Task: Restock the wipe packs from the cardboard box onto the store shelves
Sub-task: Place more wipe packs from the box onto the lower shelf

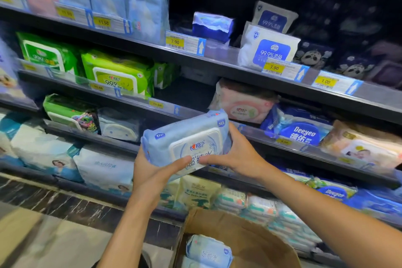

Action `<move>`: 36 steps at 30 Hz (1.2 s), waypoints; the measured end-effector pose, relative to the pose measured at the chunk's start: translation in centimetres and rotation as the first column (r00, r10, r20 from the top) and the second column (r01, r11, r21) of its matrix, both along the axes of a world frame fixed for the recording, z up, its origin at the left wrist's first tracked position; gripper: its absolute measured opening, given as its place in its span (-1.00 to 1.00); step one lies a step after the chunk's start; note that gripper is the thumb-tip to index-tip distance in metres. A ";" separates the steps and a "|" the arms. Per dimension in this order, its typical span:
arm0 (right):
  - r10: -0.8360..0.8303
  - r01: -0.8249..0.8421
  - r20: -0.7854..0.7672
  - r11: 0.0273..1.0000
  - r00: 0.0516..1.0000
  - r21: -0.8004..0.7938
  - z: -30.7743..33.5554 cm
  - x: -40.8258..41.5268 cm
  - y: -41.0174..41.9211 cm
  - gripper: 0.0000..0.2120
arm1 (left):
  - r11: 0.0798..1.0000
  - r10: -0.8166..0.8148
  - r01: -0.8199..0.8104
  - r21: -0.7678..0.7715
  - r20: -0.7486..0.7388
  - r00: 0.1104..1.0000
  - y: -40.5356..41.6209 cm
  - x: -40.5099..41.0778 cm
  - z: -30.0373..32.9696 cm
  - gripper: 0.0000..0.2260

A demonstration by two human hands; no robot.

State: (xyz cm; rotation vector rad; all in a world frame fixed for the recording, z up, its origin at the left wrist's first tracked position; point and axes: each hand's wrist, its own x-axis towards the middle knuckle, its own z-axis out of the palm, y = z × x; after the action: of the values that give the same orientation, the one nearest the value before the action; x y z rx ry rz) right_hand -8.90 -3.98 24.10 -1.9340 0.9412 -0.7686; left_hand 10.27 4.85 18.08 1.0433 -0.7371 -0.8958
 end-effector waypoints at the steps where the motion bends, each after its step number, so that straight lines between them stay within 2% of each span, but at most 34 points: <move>1: -0.029 0.029 0.009 0.999 1.000 -0.027 0.1 0.1 -0.1 -0.14 | 1.000 0.004 -0.003 -0.011 0.030 1.000 0.0 0.1 0.2 -0.22; 4: -0.118 0.127 0.105 0.988 0.987 -0.088 0.5 0.8 -0.1 -0.14 | 0.998 0.053 -0.046 -0.047 0.147 0.988 -0.6 0.8 1.6 -0.27; 7: -0.199 0.229 0.243 0.968 0.949 -0.100 0.7 2.4 -0.4 -0.06 | 0.988 0.102 -0.060 -0.140 0.316 0.943 -2.0 2.2 3.4 -0.21; 10: -0.278 0.341 0.331 0.928 0.902 -0.149 1.2 4.2 -1.0 -0.14 | 0.967 0.162 -0.052 -0.249 0.446 0.880 -4.1 4.3 5.0 -0.21; 11: -0.303 0.381 0.365 0.910 0.880 -0.163 1.4 4.8 -1.3 -0.18 | 0.953 0.215 -0.068 -0.296 0.500 0.839 -4.9 4.9 5.5 -0.23; 14: -0.347 0.468 0.469 0.868 0.812 -0.167 2.1 6.4 -2.4 -0.26 | 0.905 0.405 -0.169 -0.390 0.670 0.623 -7.4 6.2 6.9 -0.21; 17: -0.373 0.510 0.477 0.838 0.796 -0.195 1.9 7.4 -3.4 -0.26 | 0.893 0.449 -0.284 -0.348 0.721 0.528 -9.3 6.5 7.4 -0.13; 18: -0.377 0.510 0.466 0.837 0.800 -0.199 1.5 7.5 -3.9 -0.29 | 0.895 0.444 -0.301 -0.329 0.723 0.529 -9.8 6.5 7.1 -0.12; 21: -0.406 0.507 0.391 0.838 0.826 -0.201 0.4 7.6 -5.3 -0.41 | 0.933 0.357 -0.273 -0.235 0.701 0.617 -11.5 6.7 5.8 -0.14; 24: -0.456 0.514 0.311 0.846 0.834 -0.140 -0.1 7.4 -7.0 -0.46 | 0.953 0.303 -0.244 -0.181 0.639 0.707 -12.8 6.0 5.6 -0.32; 26: -0.453 0.499 0.281 0.858 0.846 -0.120 0.0 7.2 -7.7 -0.44 | 0.955 0.289 -0.253 -0.152 0.665 0.689 -13.2 5.6 5.9 -0.38; 30: -0.401 0.435 0.189 0.878 0.897 -0.201 0.6 6.0 -7.0 -0.47 | 0.962 0.241 -0.250 -0.114 0.788 0.567 -12.5 4.9 5.0 -0.47; 33: -0.411 0.417 0.100 0.830 0.906 -0.370 0.5 3.6 -5.8 -0.46 | 0.933 0.349 -0.214 -0.289 0.874 0.339 -11.5 4.3 3.9 -0.54; 35: -0.427 0.362 0.011 0.753 0.904 -0.550 0.5 1.3 -5.8 -0.49 | 0.922 0.386 -0.041 -0.385 0.907 0.167 -11.4 3.5 3.5 -0.54; 36: -0.458 0.329 -0.050 0.707 0.888 -0.626 0.6 0.2 -6.1 -0.50 | 0.922 0.380 0.038 -0.385 0.921 0.089 -11.6 3.0 3.6 -0.53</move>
State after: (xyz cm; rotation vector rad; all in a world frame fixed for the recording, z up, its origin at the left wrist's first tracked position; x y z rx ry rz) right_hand -8.68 -10.04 24.73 -2.4289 1.3963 -1.2646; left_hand 13.23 -6.71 21.66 1.3451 -1.8085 0.3970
